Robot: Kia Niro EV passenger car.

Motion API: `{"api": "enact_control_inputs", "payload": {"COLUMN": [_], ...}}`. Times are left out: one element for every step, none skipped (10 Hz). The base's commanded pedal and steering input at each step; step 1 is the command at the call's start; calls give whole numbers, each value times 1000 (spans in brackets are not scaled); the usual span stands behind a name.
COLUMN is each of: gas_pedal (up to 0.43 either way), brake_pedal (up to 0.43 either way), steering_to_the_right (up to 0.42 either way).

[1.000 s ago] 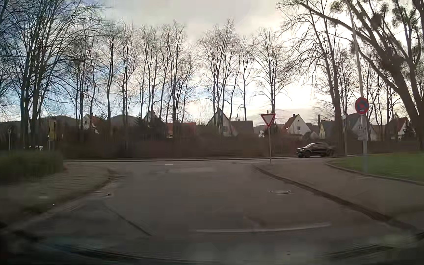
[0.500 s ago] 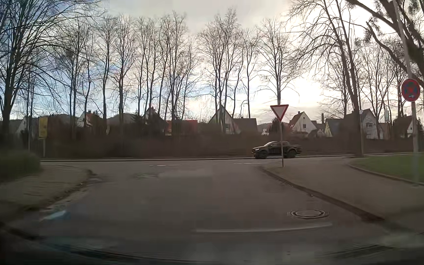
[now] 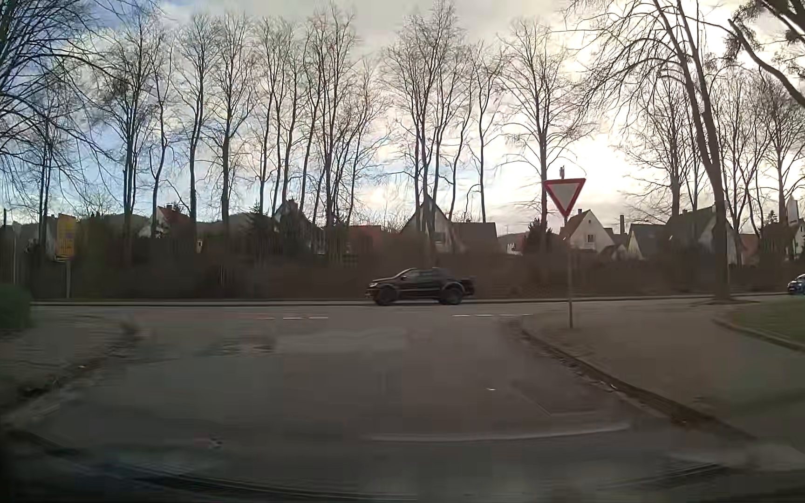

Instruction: Follow the waypoints while adhering to traffic rules and regulations

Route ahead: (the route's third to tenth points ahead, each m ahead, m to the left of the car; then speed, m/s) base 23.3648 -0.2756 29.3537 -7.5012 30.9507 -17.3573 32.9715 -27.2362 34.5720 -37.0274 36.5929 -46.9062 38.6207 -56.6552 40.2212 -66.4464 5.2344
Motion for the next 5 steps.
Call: {"api": "enact_control_inputs", "payload": {"gas_pedal": [0,0,0,0,0], "brake_pedal": [49,0,0,0,0], "steering_to_the_right": [-15,-12,-12,-12,-12]}}
